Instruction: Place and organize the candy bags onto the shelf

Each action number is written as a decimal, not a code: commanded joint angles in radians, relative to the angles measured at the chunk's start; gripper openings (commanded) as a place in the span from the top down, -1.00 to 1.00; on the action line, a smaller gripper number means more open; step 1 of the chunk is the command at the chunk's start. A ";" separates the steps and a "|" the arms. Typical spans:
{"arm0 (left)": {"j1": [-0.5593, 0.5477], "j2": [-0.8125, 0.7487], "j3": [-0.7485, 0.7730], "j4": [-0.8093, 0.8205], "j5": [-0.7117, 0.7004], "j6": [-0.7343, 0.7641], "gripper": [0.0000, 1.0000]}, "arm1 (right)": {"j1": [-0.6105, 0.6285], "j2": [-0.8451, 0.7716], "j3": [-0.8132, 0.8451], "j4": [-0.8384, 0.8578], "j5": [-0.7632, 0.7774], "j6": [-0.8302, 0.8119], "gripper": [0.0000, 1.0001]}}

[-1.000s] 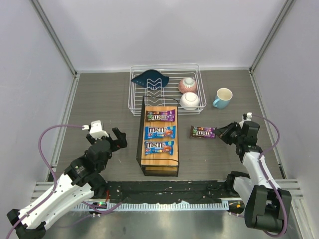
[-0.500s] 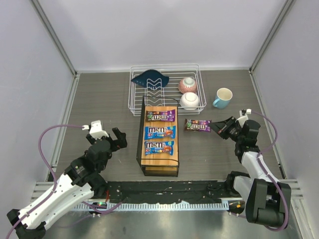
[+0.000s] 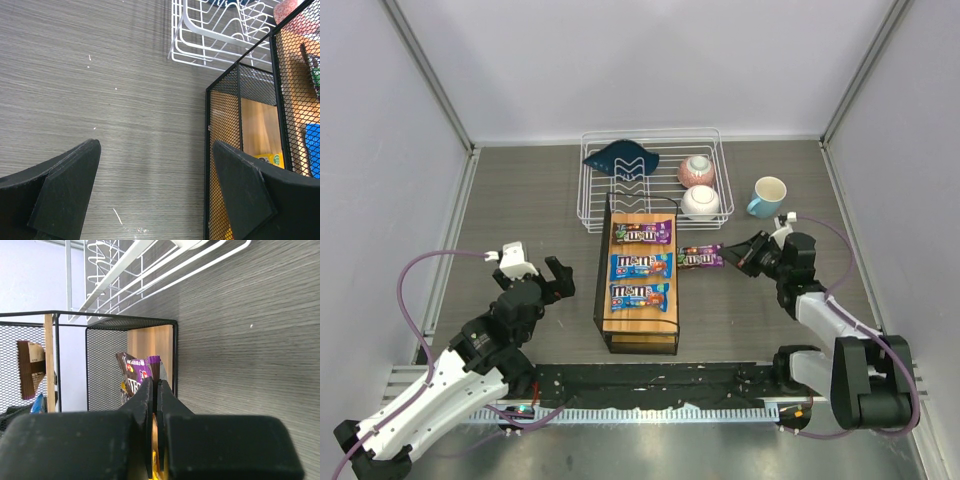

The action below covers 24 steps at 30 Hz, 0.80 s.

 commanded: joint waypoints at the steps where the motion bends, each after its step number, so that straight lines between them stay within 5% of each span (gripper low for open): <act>1: -0.004 0.002 0.005 0.033 -0.008 0.014 -0.99 | 0.052 0.041 0.041 0.130 0.051 0.042 0.98; 24: -0.004 0.002 0.003 0.031 -0.006 0.009 -1.00 | 0.206 0.276 0.096 0.312 0.179 0.125 0.98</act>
